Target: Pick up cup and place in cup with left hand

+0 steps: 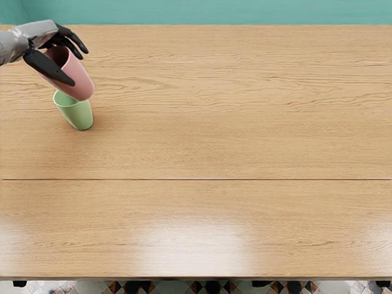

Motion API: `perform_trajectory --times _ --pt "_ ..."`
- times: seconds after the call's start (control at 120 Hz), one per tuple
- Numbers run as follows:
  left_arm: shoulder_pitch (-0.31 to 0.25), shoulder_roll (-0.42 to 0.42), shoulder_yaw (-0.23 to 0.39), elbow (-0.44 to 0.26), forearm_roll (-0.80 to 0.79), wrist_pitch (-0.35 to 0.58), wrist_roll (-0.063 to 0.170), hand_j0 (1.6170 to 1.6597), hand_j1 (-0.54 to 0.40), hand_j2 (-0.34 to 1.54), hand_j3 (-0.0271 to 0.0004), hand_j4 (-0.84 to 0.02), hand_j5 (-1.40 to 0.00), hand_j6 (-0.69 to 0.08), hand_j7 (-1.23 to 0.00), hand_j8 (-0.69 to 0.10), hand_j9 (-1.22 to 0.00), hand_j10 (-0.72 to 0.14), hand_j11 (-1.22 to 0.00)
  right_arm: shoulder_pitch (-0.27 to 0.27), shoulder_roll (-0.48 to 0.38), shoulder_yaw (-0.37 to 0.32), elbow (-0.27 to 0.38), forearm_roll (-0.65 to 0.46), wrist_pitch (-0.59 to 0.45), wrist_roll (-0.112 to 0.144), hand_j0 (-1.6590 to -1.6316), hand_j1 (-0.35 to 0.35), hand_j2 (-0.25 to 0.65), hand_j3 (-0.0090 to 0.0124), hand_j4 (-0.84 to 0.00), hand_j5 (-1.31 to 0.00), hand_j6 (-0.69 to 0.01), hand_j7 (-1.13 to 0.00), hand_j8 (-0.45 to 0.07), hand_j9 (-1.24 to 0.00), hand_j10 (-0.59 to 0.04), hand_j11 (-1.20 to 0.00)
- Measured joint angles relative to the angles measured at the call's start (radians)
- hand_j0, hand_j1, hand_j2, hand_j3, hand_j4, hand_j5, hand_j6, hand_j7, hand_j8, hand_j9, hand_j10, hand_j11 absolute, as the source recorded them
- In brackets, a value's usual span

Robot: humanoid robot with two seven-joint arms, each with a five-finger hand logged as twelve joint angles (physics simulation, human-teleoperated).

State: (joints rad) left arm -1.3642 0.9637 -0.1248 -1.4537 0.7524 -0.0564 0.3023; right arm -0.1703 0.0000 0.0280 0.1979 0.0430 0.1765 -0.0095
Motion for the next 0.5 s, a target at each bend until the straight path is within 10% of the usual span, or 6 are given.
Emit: perform_trajectory --times 0.5 --pt "0.06 -0.039 0.001 0.126 0.001 0.092 -0.076 1.6511 -0.149 0.01 0.0 -0.501 -0.71 -0.5 -0.71 -0.294 -0.71 -0.245 -0.7 0.0 0.0 0.0 0.0 0.0 0.0 0.0 -1.6581 -0.333 -0.003 0.0 -0.013 -0.02 -0.013 -0.02 -0.013 -0.02 -0.013 -0.02"
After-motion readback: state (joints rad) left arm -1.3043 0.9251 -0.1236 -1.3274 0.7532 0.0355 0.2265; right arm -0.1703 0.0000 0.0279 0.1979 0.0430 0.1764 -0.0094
